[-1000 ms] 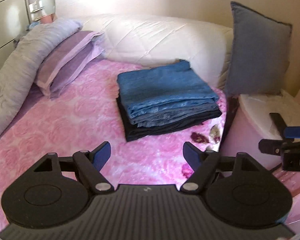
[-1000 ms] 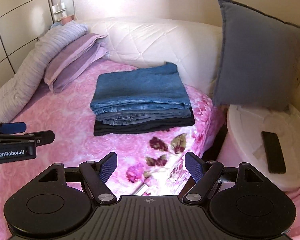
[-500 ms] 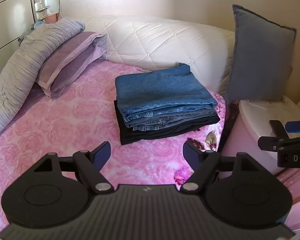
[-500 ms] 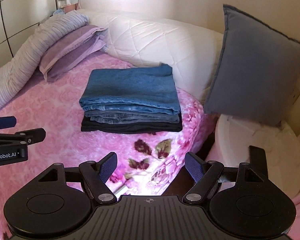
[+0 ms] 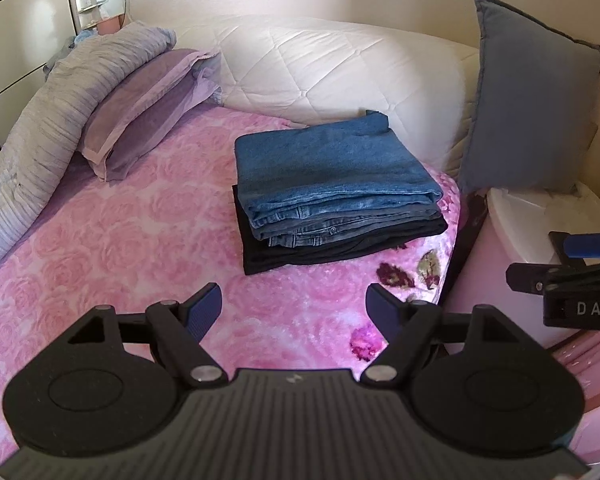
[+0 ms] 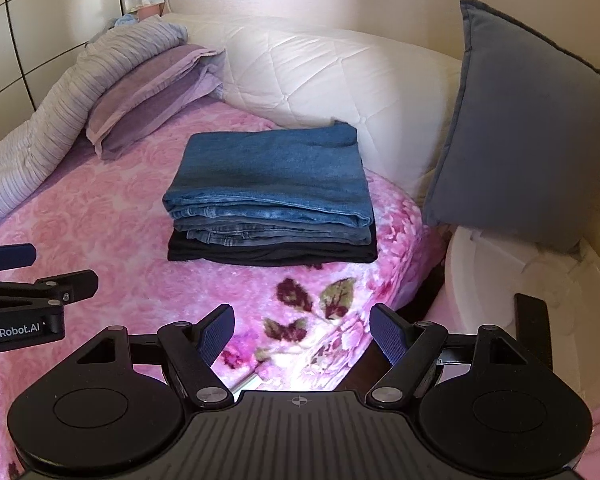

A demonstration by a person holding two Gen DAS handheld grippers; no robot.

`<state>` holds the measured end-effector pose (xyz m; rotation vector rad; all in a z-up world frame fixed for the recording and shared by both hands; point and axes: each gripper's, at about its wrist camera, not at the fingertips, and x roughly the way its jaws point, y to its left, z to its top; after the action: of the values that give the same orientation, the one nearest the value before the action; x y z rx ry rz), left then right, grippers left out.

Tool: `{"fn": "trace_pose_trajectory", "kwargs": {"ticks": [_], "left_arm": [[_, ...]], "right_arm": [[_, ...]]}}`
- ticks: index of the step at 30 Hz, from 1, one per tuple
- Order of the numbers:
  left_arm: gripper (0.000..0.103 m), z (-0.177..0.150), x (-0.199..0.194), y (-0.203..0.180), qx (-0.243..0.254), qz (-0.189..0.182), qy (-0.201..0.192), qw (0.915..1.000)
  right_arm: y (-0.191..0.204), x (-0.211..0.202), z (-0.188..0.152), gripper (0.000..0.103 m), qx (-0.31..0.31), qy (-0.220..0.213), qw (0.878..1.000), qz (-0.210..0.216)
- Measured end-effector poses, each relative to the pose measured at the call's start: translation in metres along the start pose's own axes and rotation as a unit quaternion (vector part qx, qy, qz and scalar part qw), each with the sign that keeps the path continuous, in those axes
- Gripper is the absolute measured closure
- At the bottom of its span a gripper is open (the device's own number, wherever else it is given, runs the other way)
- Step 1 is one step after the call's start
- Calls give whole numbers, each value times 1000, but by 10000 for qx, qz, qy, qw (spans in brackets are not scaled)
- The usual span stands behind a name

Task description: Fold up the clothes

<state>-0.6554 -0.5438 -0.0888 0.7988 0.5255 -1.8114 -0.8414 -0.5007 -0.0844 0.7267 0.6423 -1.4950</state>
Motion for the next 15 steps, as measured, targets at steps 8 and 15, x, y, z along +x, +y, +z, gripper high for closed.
{"fn": "trace_pose_trajectory", "kwargs": {"ticks": [8,15], "left_arm": [[26,0,4,6,-184,-14,103,9998],[26,-1,7,4,-164,-49,131,9998]], "right_arm": [[2,-2,-1,25,-5,2,10000,-29],[3,-1,-1,25,-3,49,10000,-74]]}}
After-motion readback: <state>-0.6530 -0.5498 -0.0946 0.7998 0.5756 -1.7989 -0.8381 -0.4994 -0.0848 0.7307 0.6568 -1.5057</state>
